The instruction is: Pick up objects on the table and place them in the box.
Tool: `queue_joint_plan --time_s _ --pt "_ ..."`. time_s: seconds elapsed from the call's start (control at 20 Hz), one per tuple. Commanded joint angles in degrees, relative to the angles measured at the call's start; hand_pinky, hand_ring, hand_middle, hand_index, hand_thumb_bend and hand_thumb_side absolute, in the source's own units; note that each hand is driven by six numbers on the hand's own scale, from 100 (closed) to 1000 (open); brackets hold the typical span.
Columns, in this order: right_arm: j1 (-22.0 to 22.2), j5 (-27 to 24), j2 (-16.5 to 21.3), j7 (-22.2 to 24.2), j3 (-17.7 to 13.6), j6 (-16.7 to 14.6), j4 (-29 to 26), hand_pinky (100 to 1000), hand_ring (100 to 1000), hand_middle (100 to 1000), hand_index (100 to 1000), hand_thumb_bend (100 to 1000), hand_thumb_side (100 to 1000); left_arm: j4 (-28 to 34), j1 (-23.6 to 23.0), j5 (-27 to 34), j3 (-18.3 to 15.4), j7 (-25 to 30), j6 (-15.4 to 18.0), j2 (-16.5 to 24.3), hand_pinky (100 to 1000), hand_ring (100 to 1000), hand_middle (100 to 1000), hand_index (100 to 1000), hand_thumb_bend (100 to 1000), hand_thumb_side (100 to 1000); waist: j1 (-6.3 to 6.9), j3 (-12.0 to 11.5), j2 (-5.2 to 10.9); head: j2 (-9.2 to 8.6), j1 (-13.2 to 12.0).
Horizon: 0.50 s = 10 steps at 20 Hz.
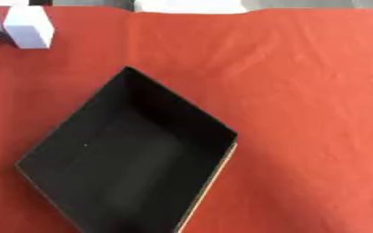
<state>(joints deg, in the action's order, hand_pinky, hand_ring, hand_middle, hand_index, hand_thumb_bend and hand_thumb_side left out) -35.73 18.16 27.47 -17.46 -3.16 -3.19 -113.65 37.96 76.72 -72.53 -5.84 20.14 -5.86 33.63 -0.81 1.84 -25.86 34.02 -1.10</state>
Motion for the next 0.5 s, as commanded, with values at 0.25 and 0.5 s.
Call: queue_joint_plan --time_s 0.25,0.5 --pt "0.4 0.8 0.2 0.0 -0.6 -0.5 -0.9 770 600 508 797 100 699 5.7 1.2 2.3 3.1 3.0 4.5 -0.5 300 447 469 637 334 100 0.04 -0.9 3.33 2.64 1.4" --pt "1.1 1.3 -0.3 -0.1 -0.9 -0.7 -0.9 770 602 511 798 100 695 11.4 -0.7 8.6 7.4 4.4 8.6 -1.0 302 443 468 641 271 100 -0.40 -1.7 4.77 3.95 2.6"
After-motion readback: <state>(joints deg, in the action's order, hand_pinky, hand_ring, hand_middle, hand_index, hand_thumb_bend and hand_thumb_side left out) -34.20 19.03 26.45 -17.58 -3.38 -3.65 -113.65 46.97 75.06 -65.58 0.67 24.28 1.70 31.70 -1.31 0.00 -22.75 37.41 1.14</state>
